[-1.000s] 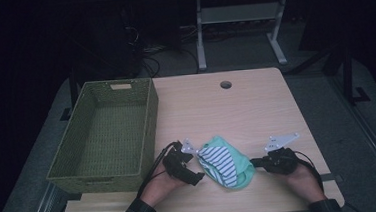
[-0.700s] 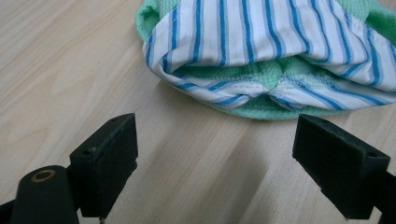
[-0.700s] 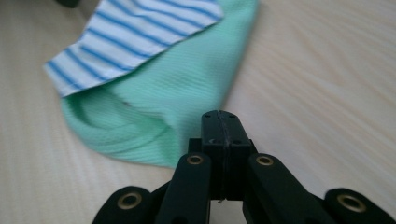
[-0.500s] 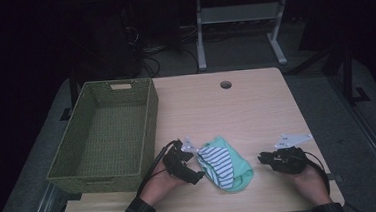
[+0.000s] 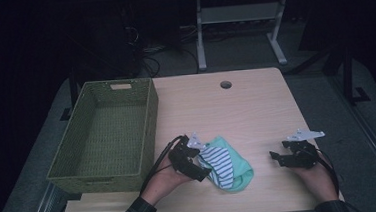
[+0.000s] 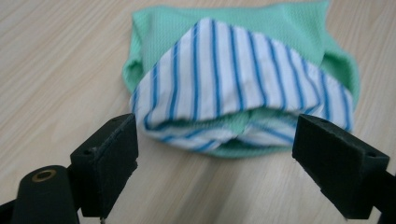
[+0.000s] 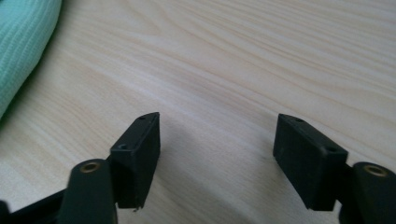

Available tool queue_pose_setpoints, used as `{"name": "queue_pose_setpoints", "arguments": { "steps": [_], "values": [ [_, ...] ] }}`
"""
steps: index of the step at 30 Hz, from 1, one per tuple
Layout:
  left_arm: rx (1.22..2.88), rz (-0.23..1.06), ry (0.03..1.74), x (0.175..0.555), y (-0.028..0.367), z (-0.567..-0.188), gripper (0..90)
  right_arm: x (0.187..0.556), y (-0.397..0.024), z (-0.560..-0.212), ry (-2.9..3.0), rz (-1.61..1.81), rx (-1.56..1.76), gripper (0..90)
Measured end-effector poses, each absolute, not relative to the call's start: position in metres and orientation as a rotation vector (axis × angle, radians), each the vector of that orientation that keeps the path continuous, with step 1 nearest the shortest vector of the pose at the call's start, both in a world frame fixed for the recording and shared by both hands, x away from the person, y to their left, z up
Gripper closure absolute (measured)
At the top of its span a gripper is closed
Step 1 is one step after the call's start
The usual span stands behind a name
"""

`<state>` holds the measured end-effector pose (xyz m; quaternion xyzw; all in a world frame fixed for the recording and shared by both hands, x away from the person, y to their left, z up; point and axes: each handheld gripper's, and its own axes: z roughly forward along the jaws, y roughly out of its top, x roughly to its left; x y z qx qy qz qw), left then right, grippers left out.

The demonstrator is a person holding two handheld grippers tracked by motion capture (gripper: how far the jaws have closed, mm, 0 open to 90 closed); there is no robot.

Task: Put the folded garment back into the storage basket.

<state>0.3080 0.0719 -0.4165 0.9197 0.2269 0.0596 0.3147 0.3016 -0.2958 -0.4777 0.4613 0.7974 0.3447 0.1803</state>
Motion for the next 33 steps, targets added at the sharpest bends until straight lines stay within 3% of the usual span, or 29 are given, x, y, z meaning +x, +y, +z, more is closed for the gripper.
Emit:
{"name": "queue_pose_setpoints", "arguments": {
  "steps": [5, 33],
  "values": [
    [2.425, 0.134, 0.562, 0.307, 0.057, -0.415, 13.6, 0.303, -0.3, -0.482, 2.204, 0.975, 1.335, 17.4],
    [2.565, 0.115, 0.526, 0.303, 0.034, -0.455, 13.5, 0.303, -0.3, -0.482, 2.204, 0.969, 1.34, 16.2]
  ]
}}
